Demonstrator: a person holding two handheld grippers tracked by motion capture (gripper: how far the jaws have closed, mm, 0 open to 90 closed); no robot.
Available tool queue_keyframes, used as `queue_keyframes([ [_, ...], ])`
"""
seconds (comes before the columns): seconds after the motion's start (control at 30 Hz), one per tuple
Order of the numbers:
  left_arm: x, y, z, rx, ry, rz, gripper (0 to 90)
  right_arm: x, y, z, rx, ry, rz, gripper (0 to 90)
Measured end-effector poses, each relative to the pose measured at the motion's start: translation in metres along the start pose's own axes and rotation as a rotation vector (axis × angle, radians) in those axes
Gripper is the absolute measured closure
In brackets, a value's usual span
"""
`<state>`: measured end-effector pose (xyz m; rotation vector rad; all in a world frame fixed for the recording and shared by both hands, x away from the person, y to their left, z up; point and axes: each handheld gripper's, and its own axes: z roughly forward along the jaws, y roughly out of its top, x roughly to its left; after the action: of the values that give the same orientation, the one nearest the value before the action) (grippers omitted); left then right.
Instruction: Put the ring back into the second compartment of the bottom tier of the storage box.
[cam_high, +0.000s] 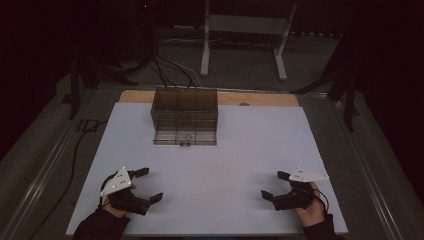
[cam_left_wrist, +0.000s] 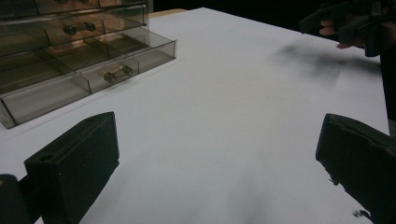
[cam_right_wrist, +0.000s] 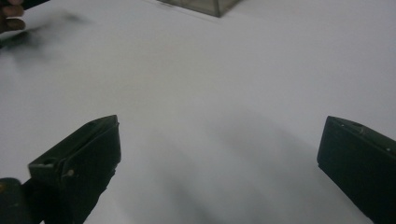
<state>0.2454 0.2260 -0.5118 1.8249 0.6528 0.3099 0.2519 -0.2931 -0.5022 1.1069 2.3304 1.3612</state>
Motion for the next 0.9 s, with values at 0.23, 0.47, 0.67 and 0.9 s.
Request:
queue_keyframes([
  [0.23,0.0,0.0,0.001,0.001,-0.003,0.002,0.6,-0.005,-0.017,-0.02,0.003,-0.048,0.033,0.0],
  [0.47,0.0,0.0,0.001,0.002,-0.001,0.003,0.5,-0.009,-0.032,-0.036,0.011,-0.086,0.07,0.0],
  [0.67,-0.001,0.0,0.002,0.007,-0.004,0.006,0.6,-0.012,-0.033,-0.041,-0.008,-0.092,0.084,0.0],
  [0.9,-0.001,0.0,0.002,0.008,-0.006,0.006,0.5,-0.012,-0.033,-0.036,0.009,-0.088,0.076,0.0],
])
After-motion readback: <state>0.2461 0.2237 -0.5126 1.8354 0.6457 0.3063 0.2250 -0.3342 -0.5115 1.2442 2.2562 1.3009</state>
